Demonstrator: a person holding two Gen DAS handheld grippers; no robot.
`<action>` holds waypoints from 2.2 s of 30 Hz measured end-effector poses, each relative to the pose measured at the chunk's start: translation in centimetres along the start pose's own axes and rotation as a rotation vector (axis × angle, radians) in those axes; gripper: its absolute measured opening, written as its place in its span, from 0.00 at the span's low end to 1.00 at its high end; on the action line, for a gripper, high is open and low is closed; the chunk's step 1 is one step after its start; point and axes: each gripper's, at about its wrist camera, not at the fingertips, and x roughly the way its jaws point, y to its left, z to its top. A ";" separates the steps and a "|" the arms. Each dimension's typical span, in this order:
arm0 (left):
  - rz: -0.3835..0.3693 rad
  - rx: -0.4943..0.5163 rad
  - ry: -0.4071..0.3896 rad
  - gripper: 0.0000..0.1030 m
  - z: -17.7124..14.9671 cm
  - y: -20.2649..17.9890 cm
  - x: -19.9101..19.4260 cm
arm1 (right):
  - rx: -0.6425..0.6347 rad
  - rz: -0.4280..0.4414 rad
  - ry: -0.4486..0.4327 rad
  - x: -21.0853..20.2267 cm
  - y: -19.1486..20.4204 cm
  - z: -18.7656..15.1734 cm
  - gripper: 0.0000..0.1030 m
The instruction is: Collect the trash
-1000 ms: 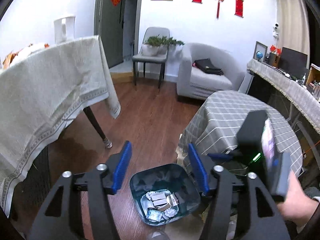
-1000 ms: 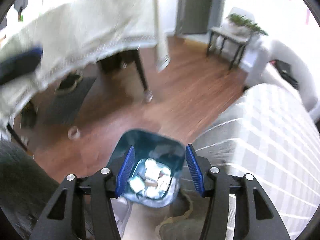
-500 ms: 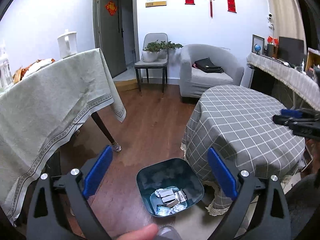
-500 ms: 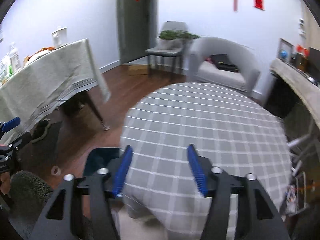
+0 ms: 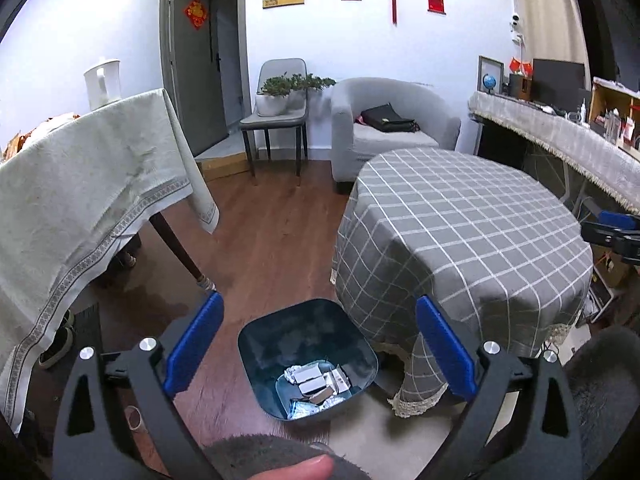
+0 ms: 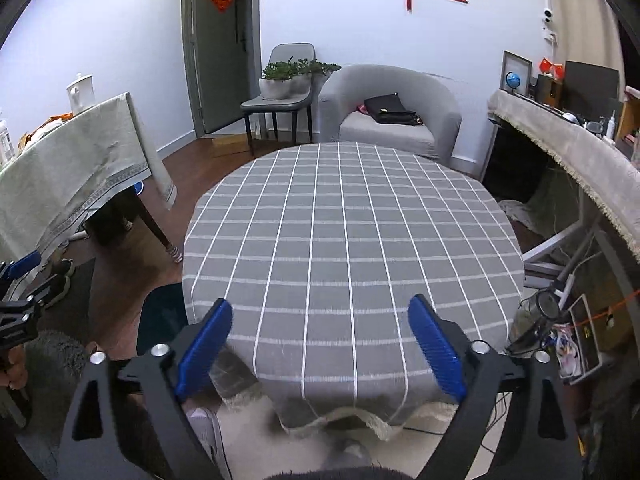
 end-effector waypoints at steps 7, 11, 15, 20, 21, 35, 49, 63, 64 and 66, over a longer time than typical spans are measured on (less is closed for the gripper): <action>0.029 -0.015 0.014 0.96 -0.7 0.2 0.6 | -0.025 0.007 -0.013 0.1 0.8 -2.0 0.94; 0.024 -0.029 0.040 0.96 -1.0 0.5 1.3 | -0.038 0.038 -0.027 0.0 1.2 -2.0 0.96; 0.016 -0.063 0.044 0.96 -1.0 1.1 1.3 | -0.058 0.044 -0.025 0.1 1.8 -2.1 0.96; 0.012 -0.072 0.042 0.96 -1.0 1.2 1.2 | -0.065 0.055 -0.033 -0.1 1.9 -2.2 0.96; 0.016 -0.069 0.044 0.96 -1.0 1.1 1.2 | -0.065 0.056 -0.032 0.0 1.9 -2.2 0.96; 0.008 -0.074 0.054 0.96 -0.9 1.0 1.5 | -0.079 0.056 -0.017 0.3 2.4 -2.2 0.96; 0.007 -0.073 0.053 0.96 -0.9 1.0 1.5 | -0.074 0.057 -0.015 0.4 2.5 -2.3 0.97; 0.004 -0.068 0.054 0.96 -0.8 0.9 1.5 | -0.065 0.059 -0.013 0.5 2.3 -2.6 0.97; 0.004 -0.068 0.053 0.96 -0.8 0.9 1.5 | -0.065 0.059 -0.013 0.5 2.3 -2.5 0.97; 0.003 -0.069 0.054 0.96 -0.8 0.9 1.4 | -0.066 0.058 -0.013 0.5 2.3 -2.6 0.97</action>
